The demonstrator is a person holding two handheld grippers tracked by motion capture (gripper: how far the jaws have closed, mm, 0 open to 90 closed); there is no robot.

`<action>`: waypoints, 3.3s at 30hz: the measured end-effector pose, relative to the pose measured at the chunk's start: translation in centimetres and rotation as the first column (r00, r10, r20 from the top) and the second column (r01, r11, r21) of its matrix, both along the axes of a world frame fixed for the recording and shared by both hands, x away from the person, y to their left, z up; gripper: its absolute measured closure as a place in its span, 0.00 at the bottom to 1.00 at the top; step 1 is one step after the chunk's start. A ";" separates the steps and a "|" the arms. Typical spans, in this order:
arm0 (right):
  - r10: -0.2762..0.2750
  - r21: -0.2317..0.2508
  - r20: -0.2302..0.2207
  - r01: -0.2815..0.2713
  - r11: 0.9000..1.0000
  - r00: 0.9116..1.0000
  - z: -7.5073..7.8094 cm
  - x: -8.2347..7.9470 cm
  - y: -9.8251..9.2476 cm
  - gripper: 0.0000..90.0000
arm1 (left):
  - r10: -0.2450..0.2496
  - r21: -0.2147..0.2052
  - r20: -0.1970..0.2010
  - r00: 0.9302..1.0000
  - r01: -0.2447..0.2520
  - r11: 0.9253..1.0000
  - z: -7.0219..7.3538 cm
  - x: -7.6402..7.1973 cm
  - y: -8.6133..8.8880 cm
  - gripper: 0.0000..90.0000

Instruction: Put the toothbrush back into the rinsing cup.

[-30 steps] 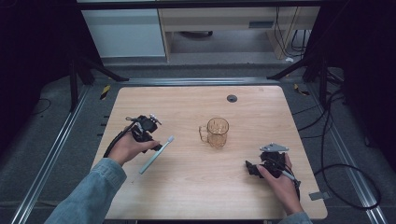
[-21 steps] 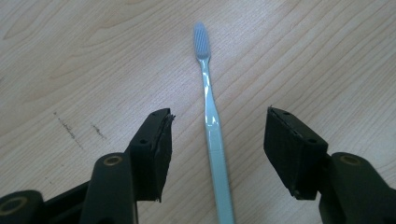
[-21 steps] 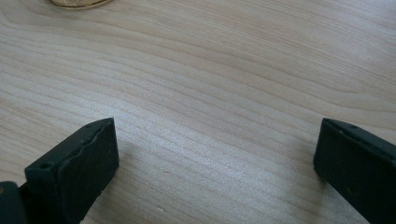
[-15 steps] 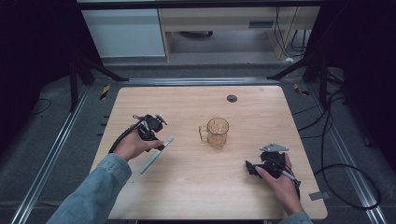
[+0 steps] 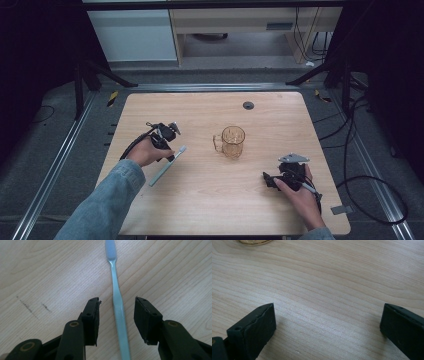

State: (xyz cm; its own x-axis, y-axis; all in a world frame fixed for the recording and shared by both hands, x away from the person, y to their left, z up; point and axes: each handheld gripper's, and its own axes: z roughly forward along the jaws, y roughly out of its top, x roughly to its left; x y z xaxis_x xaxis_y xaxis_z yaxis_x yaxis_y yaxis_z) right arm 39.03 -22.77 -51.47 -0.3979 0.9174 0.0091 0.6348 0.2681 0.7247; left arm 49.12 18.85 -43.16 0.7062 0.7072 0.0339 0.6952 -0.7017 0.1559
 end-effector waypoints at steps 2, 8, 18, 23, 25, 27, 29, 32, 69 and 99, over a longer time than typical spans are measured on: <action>0.000 0.000 0.000 0.000 1.000 1.000 0.0 0.0 0.0 0.01 | -0.004 0.013 -0.010 1.000 0.004 1.000 -0.4 0.2 -0.1 0.62; 0.001 -0.002 0.002 -0.001 1.000 1.000 0.0 0.0 0.0 0.01 | -0.003 0.026 -0.032 0.999 0.004 1.000 -1.2 0.5 0.0 0.63; 0.001 -0.001 0.000 -0.001 1.000 1.000 0.0 0.0 0.0 0.01 | -0.013 0.038 -0.060 0.998 0.015 0.999 -2.2 0.8 -0.7 0.66; 0.002 -0.006 0.006 -0.002 1.000 1.000 0.0 0.0 0.0 0.01 | -0.009 0.039 -0.072 0.997 0.012 0.999 -2.6 1.0 -0.7 0.70; 0.003 -0.006 0.005 -0.003 1.000 1.000 0.0 0.0 0.0 0.01 | -0.007 0.040 -0.075 0.997 0.010 0.999 -2.7 1.0 -0.7 0.72; 0.002 -0.006 0.006 -0.002 1.000 1.000 0.0 0.0 0.0 0.01 | -0.012 0.039 -0.081 0.997 0.015 0.999 -2.7 1.0 -0.8 0.73; 0.003 -0.005 0.006 -0.002 1.000 1.000 0.0 0.0 0.0 0.01 | -0.015 0.039 -0.084 0.996 0.019 0.999 -2.7 1.0 -0.9 0.75; 0.003 -0.005 0.006 -0.003 1.000 1.000 0.0 0.0 0.0 0.01 | -0.011 0.043 -0.084 0.996 0.015 0.999 -2.8 1.1 -0.9 0.76; 0.004 -0.005 0.005 -0.004 1.000 1.000 0.0 0.0 0.0 0.01 | 0.002 -0.027 0.014 1.000 -0.001 1.000 -0.8 0.4 -0.3 0.87; 0.013 -0.011 0.006 -0.013 1.000 1.000 -0.1 0.0 -0.1 0.01 | 0.065 -0.350 0.362 0.930 0.071 0.934 4.7 -2.1 -3.4 0.87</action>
